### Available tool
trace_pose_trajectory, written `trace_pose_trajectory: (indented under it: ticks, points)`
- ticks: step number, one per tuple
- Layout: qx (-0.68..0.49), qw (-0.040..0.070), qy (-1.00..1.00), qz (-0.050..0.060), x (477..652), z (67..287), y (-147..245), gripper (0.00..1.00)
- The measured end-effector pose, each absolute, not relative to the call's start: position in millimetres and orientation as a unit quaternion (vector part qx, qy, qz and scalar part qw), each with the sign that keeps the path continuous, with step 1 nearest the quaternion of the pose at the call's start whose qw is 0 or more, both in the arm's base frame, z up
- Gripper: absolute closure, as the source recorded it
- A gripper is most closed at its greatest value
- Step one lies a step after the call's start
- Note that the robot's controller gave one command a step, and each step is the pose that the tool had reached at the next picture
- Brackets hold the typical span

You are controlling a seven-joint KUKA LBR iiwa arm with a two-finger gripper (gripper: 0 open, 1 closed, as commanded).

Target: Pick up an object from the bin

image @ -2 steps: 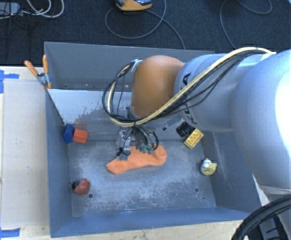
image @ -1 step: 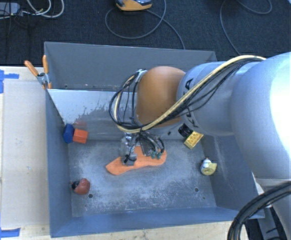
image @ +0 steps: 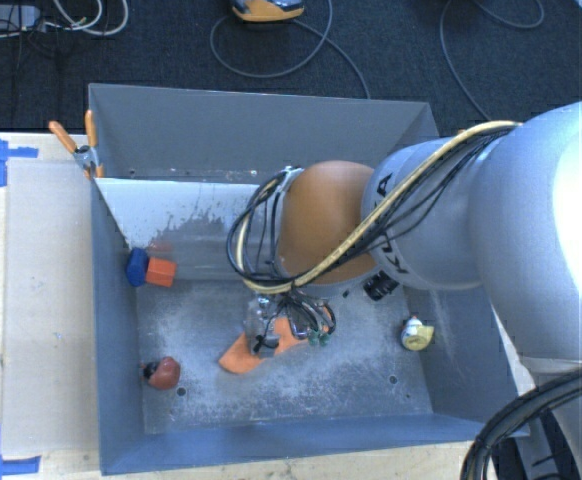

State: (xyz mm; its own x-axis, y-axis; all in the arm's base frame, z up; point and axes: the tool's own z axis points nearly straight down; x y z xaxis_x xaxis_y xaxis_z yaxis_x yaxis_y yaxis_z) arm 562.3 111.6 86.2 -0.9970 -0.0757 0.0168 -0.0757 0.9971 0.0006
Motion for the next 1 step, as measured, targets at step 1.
trace_pose_trajectory:
  ticks: [1]
  points:
    - [0.026,0.006,-1.000,0.001,548.2,82.4,114.2,1.00]
